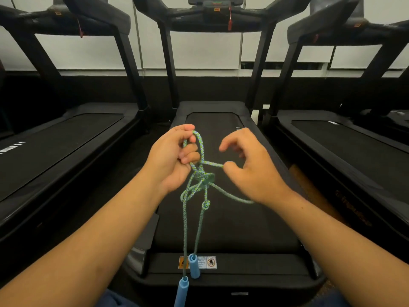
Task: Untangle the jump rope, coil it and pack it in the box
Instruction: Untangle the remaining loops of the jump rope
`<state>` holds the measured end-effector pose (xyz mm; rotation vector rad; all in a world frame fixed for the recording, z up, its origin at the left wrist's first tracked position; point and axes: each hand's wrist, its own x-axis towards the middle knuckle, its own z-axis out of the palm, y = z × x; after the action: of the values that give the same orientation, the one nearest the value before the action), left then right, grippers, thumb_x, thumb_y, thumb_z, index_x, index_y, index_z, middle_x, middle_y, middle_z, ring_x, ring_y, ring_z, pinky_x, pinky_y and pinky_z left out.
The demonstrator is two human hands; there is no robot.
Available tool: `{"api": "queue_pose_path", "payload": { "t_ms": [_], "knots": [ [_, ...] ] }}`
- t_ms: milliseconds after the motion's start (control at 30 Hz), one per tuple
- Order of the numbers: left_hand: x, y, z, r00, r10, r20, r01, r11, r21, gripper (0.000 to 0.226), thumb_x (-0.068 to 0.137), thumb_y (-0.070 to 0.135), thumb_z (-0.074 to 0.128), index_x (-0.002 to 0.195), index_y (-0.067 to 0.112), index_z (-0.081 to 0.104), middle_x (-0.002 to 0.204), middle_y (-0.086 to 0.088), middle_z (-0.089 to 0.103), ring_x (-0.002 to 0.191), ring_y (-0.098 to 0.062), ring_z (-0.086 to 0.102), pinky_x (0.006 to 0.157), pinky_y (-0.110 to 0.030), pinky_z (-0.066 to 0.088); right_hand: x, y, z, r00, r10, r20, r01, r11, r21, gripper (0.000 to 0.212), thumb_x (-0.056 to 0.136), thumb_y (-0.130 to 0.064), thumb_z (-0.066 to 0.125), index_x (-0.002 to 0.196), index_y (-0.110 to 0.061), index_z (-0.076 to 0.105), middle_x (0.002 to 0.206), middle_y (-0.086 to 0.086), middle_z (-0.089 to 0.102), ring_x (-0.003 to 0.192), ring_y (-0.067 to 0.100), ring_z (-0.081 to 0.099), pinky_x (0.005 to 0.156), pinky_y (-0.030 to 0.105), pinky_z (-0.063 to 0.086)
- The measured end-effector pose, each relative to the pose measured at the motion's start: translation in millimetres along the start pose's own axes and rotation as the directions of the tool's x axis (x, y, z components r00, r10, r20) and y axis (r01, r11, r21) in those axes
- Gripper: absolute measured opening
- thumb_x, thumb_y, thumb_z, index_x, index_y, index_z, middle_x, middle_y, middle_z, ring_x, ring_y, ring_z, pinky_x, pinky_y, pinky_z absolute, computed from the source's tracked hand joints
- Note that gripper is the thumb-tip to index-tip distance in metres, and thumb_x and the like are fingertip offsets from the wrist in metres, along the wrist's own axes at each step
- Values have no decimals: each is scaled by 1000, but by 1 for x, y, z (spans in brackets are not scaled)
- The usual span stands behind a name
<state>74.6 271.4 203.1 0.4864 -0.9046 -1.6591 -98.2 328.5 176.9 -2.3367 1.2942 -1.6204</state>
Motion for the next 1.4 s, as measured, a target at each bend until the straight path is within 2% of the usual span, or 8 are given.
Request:
{"api": "queue_pose_path", "payload": {
  "t_ms": [133,333,500,800,933,1067,1200,1400],
  "knots": [
    [1,4,5,997,-68,-20,65,989,-132,12,97,-1,44,97,8,52,73,-6,43,38,-7,27,33,-18,28,-7,-1,13,955,55,291,-58,998,2,13,82,-13,69,91,-21,72,94,-6,64,83,8,61,72,14,44],
    [-2,8,9,984,-175,11,173,952,-254,13,99,-3,40,100,6,50,73,-9,44,37,-8,29,33,-16,30,-18,25,31,859,311,408,-345,939,10,50,87,-46,74,131,-33,55,128,-10,65,117,4,59,100,31,50],
    [1,10,3,997,-68,-23,71,980,186,17,97,-5,43,96,9,52,74,-8,51,39,-6,29,33,-15,26,-15,32,29,793,422,438,-583,735,346,36,100,-36,56,104,-2,66,90,13,62,84,24,54,77,43,50],
    [14,-5,-43,970,201,-134,-22,625,780,12,96,8,62,90,18,66,91,-4,61,82,-17,60,76,-36,54,-7,27,5,778,475,412,-622,484,616,22,104,-22,53,103,-6,68,98,16,70,96,37,62,91,49,51],
    [1,-3,-25,868,492,74,-276,352,895,25,89,39,71,74,19,69,62,8,59,60,-11,52,63,-36,47,-4,26,2,788,513,340,-591,479,649,22,105,-19,52,98,-8,70,95,12,76,86,25,73,73,33,60],
    [-23,-14,-2,929,265,260,-324,239,915,31,79,54,79,82,24,73,72,4,69,60,-6,57,62,-29,50,-1,21,3,788,531,310,-572,446,689,23,107,-18,47,102,-7,67,96,14,78,83,23,75,71,34,61],
    [-29,-11,-2,962,82,260,-271,369,889,59,65,62,84,115,34,69,102,9,74,92,-11,73,89,-41,60,0,18,0,757,585,290,-583,404,705,19,107,-21,47,101,-10,60,96,13,79,80,22,76,68,33,60],
    [-32,-11,-4,936,-96,340,-225,580,783,93,65,24,89,143,38,42,134,3,60,98,-22,75,94,-39,58,8,17,-4,675,650,348,-523,90,847,30,110,-20,40,115,4,58,103,23,76,89,33,77,68,36,63]
  ]
}}
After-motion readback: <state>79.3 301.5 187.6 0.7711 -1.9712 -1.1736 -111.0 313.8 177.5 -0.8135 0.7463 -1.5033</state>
